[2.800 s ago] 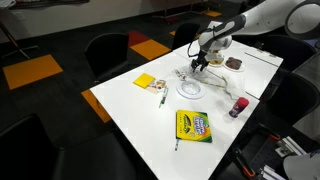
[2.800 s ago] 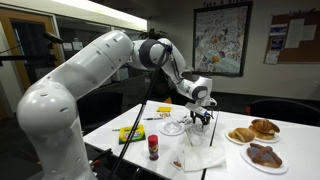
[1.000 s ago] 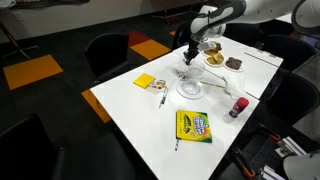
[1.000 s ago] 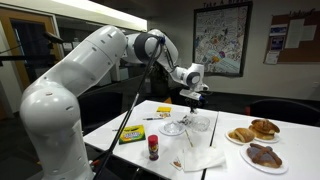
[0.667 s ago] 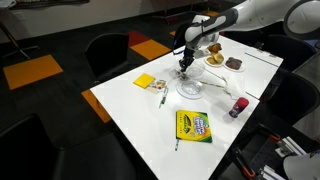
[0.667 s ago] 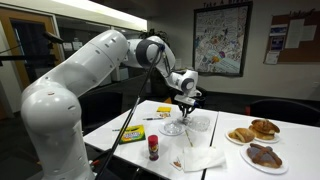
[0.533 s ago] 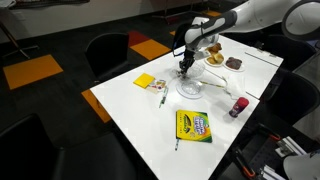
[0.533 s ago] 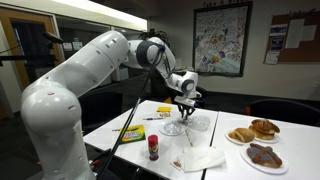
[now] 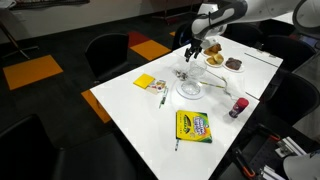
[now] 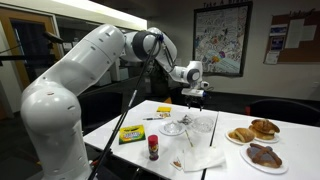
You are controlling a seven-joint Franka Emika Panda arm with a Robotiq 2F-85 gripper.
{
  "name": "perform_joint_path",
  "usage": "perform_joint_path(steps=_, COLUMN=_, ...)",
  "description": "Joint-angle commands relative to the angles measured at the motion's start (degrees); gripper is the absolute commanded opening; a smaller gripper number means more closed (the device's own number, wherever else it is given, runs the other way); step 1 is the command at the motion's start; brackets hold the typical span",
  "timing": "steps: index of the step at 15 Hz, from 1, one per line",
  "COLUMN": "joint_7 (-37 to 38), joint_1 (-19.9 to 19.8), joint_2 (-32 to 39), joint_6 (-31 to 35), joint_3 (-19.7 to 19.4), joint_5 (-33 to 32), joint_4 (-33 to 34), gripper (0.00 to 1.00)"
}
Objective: Take the small pieces out of the glass box and put them on the table
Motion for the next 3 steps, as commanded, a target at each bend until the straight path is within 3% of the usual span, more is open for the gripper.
perform_joint_path(steps=1, joint_7=0.4, joint_1=-0.4, joint_2=-3.3, joint_6=0.5, joint_3=-0.3, joint_5=-0.4, joint_4=-1.8, gripper=1.00)
perform_joint_path(steps=3, joint_7=0.7, joint_1=-0.1, joint_2=-4.1, joint_6=0.1, joint_3=-0.6, joint_5=-0.8, joint_4=-1.7, gripper=1.00)
